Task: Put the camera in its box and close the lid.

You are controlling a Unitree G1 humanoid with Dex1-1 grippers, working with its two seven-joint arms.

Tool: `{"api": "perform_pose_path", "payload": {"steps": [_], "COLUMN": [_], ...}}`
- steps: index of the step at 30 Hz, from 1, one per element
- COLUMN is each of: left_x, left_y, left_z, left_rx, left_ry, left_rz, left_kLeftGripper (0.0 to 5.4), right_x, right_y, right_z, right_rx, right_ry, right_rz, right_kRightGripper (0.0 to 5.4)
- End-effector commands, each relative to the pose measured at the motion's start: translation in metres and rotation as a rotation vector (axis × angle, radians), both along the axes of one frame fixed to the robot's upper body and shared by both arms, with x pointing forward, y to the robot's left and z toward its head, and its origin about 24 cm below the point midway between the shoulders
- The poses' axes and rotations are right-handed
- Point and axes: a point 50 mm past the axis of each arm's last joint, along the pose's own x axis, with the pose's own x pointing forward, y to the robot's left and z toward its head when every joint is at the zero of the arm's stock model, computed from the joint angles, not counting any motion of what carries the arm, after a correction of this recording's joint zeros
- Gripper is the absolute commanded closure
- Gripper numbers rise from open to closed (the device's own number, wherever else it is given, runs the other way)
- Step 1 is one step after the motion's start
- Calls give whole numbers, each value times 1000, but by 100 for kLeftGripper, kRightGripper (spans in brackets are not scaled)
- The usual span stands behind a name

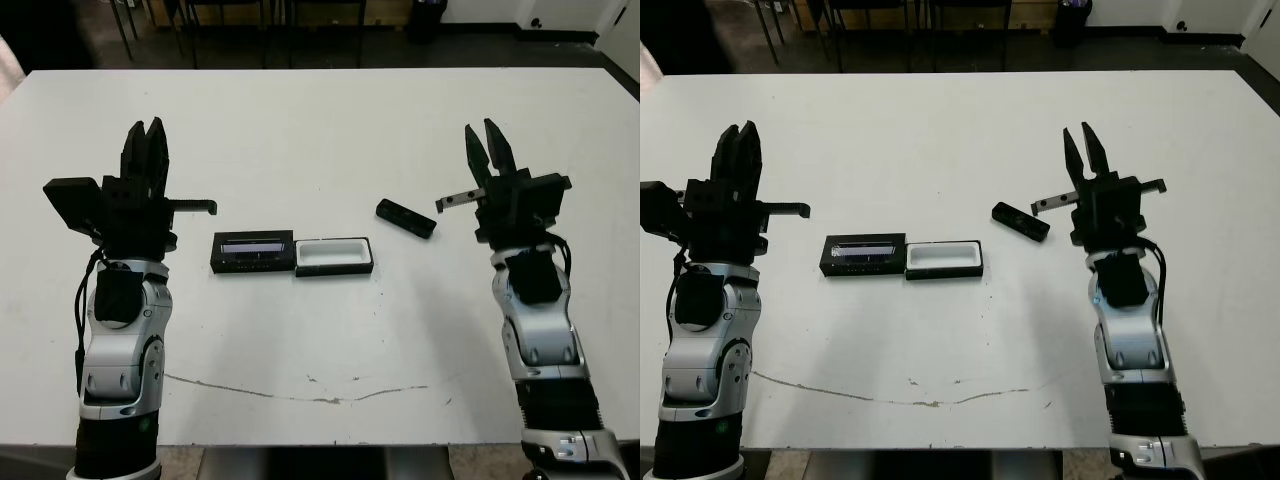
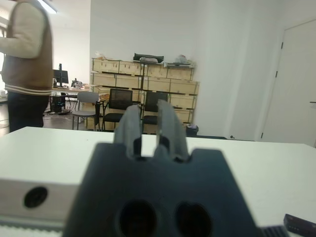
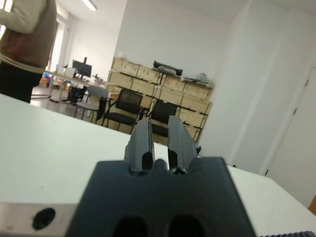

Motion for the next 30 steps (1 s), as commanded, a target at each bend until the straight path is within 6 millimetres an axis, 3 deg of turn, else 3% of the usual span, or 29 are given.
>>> {"api": "perform_pose_path", "payload": {"steps": [1,11,18,26,30], "left_x": [2,7,4,5,4], "left_y": [3,1,-1,-1,-1], "left_z": [-4,-6,-6,-6,-6], "left_rx": [15,10,11,10,18], "left_ry": [35,41,33,37,34], "left_rz": [2,-3,-7,-3,-2], "left_kLeftGripper": [539,539,539,539,540], "right_x": [3,8,14,37,43], "right_y": [-2,-5,-21,-46,-48], "right_z": [-5,-6,4,16,13], "right_rx": [-7,-55,-65,-226,-278], "right_ry": [38,82,126,282,421], "right_rz": [5,32,70,207,283], "right_kRightGripper": [540,540,540,540,519]}}
